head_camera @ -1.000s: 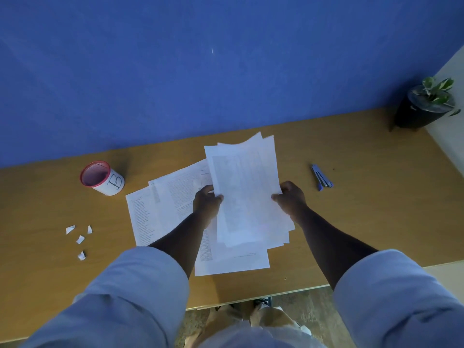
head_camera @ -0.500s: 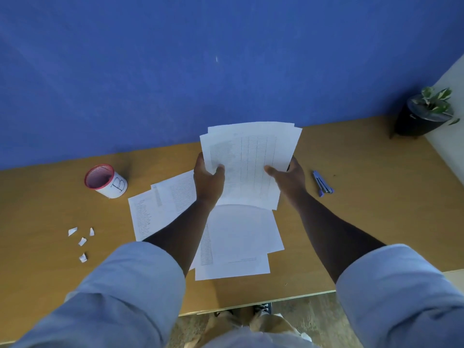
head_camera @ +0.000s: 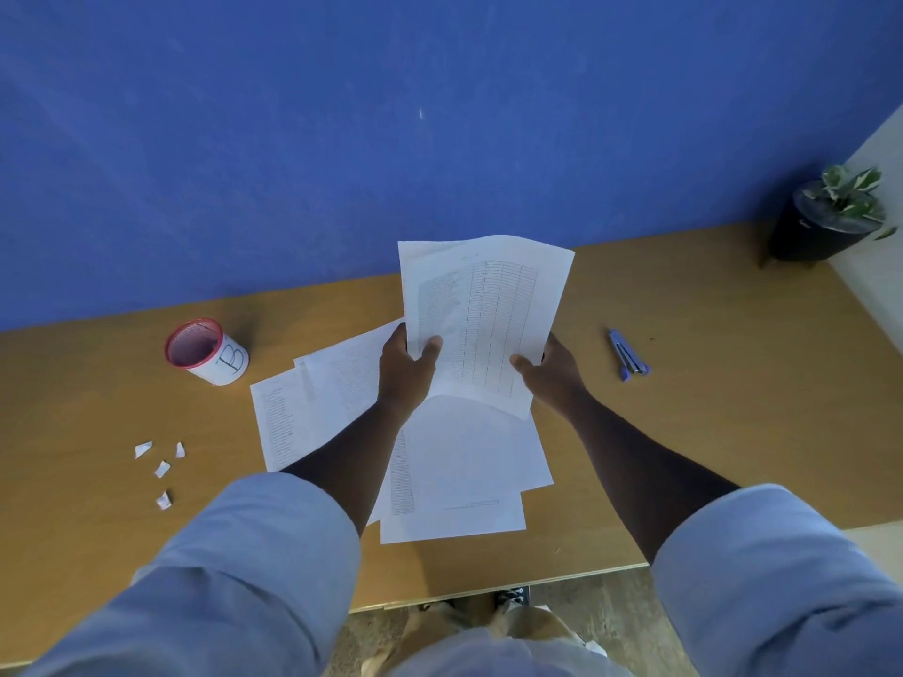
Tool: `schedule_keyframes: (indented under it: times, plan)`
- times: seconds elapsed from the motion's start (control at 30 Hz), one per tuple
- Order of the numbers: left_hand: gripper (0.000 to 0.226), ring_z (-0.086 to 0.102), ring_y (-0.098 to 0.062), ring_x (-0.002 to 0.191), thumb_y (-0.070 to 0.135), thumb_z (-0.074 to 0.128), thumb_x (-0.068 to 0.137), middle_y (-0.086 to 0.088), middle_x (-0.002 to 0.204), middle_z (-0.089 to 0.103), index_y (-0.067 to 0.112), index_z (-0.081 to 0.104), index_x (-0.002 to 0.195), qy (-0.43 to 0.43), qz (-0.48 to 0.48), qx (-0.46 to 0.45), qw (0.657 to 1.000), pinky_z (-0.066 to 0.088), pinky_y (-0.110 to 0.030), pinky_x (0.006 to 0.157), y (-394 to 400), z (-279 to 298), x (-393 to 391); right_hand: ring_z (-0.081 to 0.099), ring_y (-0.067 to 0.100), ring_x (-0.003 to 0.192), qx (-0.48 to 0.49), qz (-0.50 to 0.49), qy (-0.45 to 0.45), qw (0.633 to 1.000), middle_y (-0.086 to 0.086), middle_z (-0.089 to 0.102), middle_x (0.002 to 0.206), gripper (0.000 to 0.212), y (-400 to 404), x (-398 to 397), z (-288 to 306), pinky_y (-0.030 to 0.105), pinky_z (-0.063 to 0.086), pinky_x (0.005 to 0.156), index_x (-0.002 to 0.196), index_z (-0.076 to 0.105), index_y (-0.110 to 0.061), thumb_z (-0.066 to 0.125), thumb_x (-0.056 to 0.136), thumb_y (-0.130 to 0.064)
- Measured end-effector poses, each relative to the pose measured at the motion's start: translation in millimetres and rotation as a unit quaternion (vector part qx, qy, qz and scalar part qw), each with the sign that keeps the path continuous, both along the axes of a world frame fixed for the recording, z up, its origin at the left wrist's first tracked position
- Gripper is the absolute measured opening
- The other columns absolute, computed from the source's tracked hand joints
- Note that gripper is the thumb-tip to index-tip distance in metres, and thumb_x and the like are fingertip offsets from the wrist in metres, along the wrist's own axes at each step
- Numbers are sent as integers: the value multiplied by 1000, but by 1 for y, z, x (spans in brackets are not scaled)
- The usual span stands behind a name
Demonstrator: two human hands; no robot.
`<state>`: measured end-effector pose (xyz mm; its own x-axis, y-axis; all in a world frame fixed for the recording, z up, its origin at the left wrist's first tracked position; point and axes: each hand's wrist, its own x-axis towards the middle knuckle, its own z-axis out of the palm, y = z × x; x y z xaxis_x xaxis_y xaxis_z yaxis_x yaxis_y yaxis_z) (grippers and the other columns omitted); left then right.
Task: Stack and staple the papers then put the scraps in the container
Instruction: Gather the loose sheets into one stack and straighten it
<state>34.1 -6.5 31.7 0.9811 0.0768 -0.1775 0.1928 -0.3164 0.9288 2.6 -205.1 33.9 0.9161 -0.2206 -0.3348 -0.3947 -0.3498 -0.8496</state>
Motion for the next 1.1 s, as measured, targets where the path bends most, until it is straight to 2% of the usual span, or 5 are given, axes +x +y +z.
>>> schedule_keyframes:
  times: [0.1, 0.33, 0.53, 0.73, 1.1]
  plan:
    - [43, 60, -25, 119, 33, 57, 99, -7, 132, 63, 15, 53, 137, 40, -6, 39, 998, 51, -44, 103, 7, -9, -5, 56, 23, 122, 0, -13, 1, 1000, 2, 60, 133, 43, -1, 0, -2, 32, 44, 101, 136, 50, -13, 60, 95, -20]
    - [40, 63, -26, 111, 34, 63, 93, -4, 124, 67, 15, 59, 127, 141, 41, 98, 984, 52, -39, 97, 22, -31, -11, 58, 11, 90, -4, -34, -11, 999, -6, 63, 104, 26, -8, 3, 0, 16, 42, 65, 120, 58, -17, 58, 94, -17]
    - [61, 60, -31, 111, 14, 77, 81, -10, 130, 57, 14, 50, 136, 284, 94, 153, 942, 52, -32, 78, 37, -60, -26, 56, 17, 89, -51, -24, 51, 997, -1, 60, 108, 33, -12, 1, -11, 25, 45, 65, 126, 54, -16, 53, 94, -16]
    - [60, 52, -28, 106, 26, 82, 78, -15, 128, 48, 12, 48, 125, 341, 98, 244, 903, 55, -39, 94, 34, -71, -44, 55, 15, 73, -85, 8, 161, 983, 7, 59, 107, 43, -19, -9, -28, 21, 41, 48, 131, 48, -11, 45, 88, -5]
    - [51, 43, -24, 99, 30, 78, 82, -10, 112, 38, 17, 41, 115, 346, 91, 210, 910, 51, -37, 99, 28, -68, -48, 54, 29, 115, -131, 80, 243, 958, 11, 49, 139, 58, -12, -27, -46, 32, 49, 77, 144, 33, -7, 50, 88, -9]
